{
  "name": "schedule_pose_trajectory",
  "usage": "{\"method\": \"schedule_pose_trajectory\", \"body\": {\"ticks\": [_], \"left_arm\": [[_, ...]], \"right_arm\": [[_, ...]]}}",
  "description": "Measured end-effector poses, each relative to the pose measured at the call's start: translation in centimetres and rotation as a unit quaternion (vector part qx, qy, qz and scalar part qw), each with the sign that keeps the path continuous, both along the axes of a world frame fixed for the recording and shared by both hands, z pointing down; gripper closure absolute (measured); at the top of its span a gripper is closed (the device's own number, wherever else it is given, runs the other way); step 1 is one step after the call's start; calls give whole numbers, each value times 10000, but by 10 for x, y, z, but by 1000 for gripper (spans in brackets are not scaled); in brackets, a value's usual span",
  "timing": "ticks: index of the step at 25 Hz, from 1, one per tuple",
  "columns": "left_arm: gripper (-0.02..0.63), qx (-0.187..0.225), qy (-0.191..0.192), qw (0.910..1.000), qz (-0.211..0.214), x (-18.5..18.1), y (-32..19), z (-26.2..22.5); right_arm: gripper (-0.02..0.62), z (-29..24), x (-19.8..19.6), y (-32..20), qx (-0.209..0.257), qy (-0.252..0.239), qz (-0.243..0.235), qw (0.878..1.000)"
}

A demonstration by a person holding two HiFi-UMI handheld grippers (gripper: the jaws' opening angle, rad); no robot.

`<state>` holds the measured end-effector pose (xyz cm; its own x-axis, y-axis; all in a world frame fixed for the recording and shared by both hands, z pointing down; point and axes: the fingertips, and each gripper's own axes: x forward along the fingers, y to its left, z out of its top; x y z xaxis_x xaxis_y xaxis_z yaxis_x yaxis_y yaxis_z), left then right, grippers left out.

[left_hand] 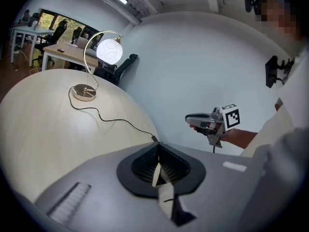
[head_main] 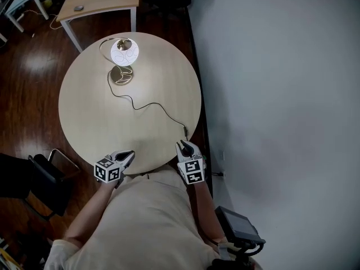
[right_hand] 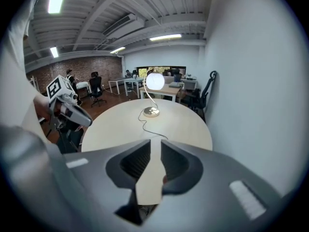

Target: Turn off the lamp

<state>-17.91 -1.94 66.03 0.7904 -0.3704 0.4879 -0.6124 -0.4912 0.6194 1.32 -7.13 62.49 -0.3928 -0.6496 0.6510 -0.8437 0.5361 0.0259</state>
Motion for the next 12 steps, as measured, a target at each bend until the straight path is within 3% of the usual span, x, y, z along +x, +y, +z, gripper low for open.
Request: {"method": "schedule_pose_trajectory", "body": {"ticks": [8,12], "left_arm": [[601,-72,-285,9994,156,38,3,1],[601,-169,-422,9990,-20,40,-3,8]], "right_arm": [[526,35,50,-8,-286,-186,254,9991],[526,55,74,-8,-505,-266,431,9974]]}}
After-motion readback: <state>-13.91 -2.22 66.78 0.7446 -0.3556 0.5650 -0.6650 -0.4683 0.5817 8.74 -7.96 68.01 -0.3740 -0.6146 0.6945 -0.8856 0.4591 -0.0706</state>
